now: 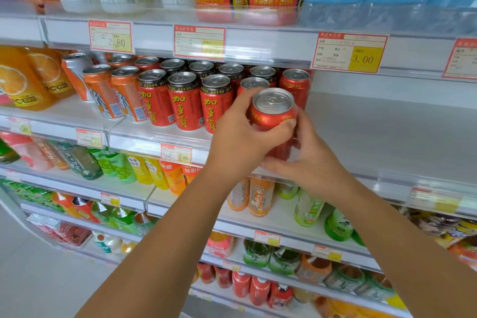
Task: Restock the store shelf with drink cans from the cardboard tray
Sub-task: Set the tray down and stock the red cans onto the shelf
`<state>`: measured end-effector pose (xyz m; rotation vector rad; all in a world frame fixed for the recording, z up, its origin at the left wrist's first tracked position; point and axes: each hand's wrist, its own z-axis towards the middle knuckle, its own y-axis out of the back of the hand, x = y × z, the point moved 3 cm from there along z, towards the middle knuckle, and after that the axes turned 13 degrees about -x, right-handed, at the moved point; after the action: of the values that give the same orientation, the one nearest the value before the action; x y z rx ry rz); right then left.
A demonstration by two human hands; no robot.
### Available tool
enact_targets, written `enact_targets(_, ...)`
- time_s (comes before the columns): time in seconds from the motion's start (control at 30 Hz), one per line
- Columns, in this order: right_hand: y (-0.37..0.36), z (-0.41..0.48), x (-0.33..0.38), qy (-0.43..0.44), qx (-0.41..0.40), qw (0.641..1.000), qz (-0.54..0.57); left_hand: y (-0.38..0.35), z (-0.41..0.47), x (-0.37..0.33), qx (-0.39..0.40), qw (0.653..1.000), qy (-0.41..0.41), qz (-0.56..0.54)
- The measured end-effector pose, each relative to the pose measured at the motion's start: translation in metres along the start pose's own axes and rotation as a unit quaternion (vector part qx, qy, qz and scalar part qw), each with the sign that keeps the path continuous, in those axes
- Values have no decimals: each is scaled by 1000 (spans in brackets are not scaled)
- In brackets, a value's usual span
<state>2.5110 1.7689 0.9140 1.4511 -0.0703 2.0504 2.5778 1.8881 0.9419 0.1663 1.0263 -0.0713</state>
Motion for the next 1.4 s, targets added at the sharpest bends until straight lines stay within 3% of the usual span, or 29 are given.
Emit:
enact_targets(0.1, 6, 13, -3, -7, -112, 994, 0, -11, 5, 4, 29, 999, -2, 17)
enact_targets(0.23, 18, 27, -16, -35, -143, 989, -35, 4, 2, 36, 49, 990, -23, 127)
enact_targets(0.37, 24, 39, -29, -67, -126, 988, -64, 22, -11, 86, 23, 920, -160, 358)
enact_targets(0.43, 24, 43, -35, -87, -119, 987, -67, 23, -15, 108, 21, 894, -199, 402)
enact_targets(0.63, 24, 50, -48, -94, -130, 982, -100, 21, -18, 122, -8, 888, -253, 384)
enact_targets(0.87, 20, 45, -49, -97, -130, 984, -78, 20, -17, 128, -8, 894, -248, 372)
enact_targets(1.3, 17, 55, -60, -40, -147, 973, -176, 21, -17, 132, -6, 894, -257, 367)
enact_targets(1.4, 18, 44, -52, -11, -210, 966, -150, 20, -16, 129, 5, 900, -246, 360)
